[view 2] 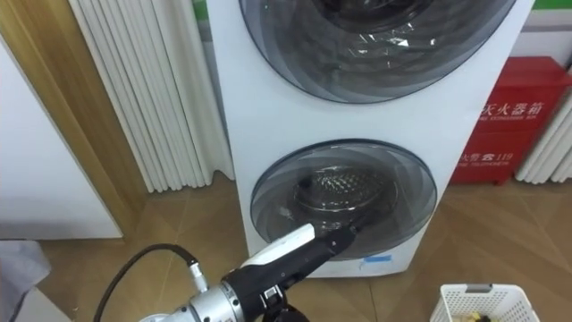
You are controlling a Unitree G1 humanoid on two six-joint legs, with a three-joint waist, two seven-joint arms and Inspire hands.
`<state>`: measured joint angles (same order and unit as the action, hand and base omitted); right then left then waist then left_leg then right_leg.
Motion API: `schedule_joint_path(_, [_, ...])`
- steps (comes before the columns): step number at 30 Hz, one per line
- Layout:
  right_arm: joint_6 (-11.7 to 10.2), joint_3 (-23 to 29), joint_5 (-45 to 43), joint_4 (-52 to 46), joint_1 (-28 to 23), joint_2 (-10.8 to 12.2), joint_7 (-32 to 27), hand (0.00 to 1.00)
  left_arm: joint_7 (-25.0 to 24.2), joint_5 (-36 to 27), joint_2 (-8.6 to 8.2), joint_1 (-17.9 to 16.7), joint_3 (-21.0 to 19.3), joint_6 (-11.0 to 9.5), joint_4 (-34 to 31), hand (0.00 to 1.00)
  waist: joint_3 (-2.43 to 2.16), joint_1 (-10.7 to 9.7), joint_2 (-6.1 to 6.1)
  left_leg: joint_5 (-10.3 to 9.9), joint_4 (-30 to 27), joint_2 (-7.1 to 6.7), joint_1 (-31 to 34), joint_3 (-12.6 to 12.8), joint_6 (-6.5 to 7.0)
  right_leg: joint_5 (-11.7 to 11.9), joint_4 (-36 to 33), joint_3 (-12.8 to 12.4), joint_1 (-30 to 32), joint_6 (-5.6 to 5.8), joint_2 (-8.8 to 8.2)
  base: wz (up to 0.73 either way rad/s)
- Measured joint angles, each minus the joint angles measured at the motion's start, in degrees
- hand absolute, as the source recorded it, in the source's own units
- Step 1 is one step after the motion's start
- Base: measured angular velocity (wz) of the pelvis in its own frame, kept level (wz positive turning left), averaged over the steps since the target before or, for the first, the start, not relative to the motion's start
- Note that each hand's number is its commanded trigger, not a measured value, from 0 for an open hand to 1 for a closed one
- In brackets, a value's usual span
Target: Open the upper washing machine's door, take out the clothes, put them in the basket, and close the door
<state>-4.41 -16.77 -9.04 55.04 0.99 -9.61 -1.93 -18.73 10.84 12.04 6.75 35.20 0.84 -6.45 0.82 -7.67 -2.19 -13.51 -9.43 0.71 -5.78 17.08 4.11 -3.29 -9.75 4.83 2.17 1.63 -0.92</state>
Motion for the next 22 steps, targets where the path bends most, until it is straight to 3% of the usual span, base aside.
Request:
schedule_joint_path(3, [0.1,0.0,0.1,0.0,0.0,0.8,0.1,0.00,-0.1,-0.1,-0.33,0.0,-0.1,-0.1,0.8,0.00,0.01,-0.1,0.02,0.0,0.1,0.05,-0.1,0.0,-0.01,0.0,0.0,0.1,-0.1,0.00,0.03,0.00])
schedule_joint_path(8, [0.1,0.0,0.8,-0.1,-0.2,1.0,0.2,0.00,0.8,-0.1,-1.10,-0.9,-0.3,-0.2,8.7,0.00,0.35,0.2,0.61,0.0,0.5,0.07,-1.0,0.0,-0.08,-0.1,0.0,0.2,-0.7,-0.12,0.11,0.00])
schedule_joint_path(12, [0.1,0.5,0.7,-0.5,-1.9,0.8,0.2,0.00,3.1,0.1,-0.86,-5.8,-4.1,-2.0,16.6,0.00,0.16,0.5,1.20,-0.1,0.7,0.19,-1.2,0.1,-0.24,-0.3,-0.1,0.4,-0.7,-0.38,0.27,-0.03])
schedule_joint_path(14, [0.1,2.9,1.1,-0.6,-4.6,0.7,0.1,0.00,7.2,1.5,-0.80,-11.2,-9.7,-4.5,27.4,0.00,0.13,2.0,1.72,-0.4,0.9,0.58,-2.3,0.0,-0.83,-0.6,0.0,0.2,-1.6,-0.77,0.94,-0.23])
schedule_joint_path(15, [0.1,3.5,1.7,-0.5,-5.4,0.7,0.1,0.00,8.4,2.3,-0.73,-12.6,-11.6,-4.6,30.6,0.00,-0.05,2.6,2.01,-0.6,0.9,0.69,-2.7,0.0,-1.03,-0.7,0.0,0.2,-1.8,-0.97,1.16,-0.33])
schedule_joint_path(16, [0.1,4.8,2.0,-0.1,-6.9,0.9,0.1,0.00,11.0,3.5,-0.60,-15.2,-16.3,-4.7,36.9,0.00,-0.44,3.4,2.51,-0.8,1.0,1.02,-3.0,-0.2,-1.42,-0.9,0.0,0.3,-2.0,-1.27,1.57,-0.17])
schedule_joint_path(17, [0.1,5.8,2.6,0.5,-8.0,0.9,0.1,0.00,13.8,3.8,0.11,-17.3,-21.4,-4.8,43.4,0.00,-0.55,3.6,2.76,-1.0,1.0,1.42,-3.2,-0.2,-1.68,-1.0,0.1,0.4,-2.3,-1.44,1.97,-0.09])
schedule_joint_path(19, [0.1,7.0,4.7,0.5,-9.4,0.9,-0.1,0.00,19.0,3.9,1.81,-19.3,-27.4,-4.9,53.1,0.00,-0.77,4.5,3.17,-1.3,1.0,1.85,-3.5,-0.3,-2.18,-1.2,0.1,0.9,-2.5,-1.89,2.40,-0.09])
schedule_joint_path(20, [0.1,7.2,5.3,0.9,-9.6,0.9,-0.1,0.00,23.0,4.7,2.95,-20.6,-29.7,-4.9,58.2,0.00,-0.83,4.8,3.30,-1.4,1.0,2.09,-3.7,-0.3,-2.41,-1.3,0.1,1.1,-2.5,-2.05,2.65,-0.12])
schedule_joint_path(22, [0.1,8.1,6.4,2.0,-9.6,0.9,0.0,0.00,27.8,7.6,3.33,-21.9,-32.2,-4.2,65.4,0.00,-0.70,6.3,2.94,-1.6,1.2,2.33,-4.7,-0.2,-2.65,-1.2,0.4,1.4,-3.3,-2.14,3.02,-0.06])
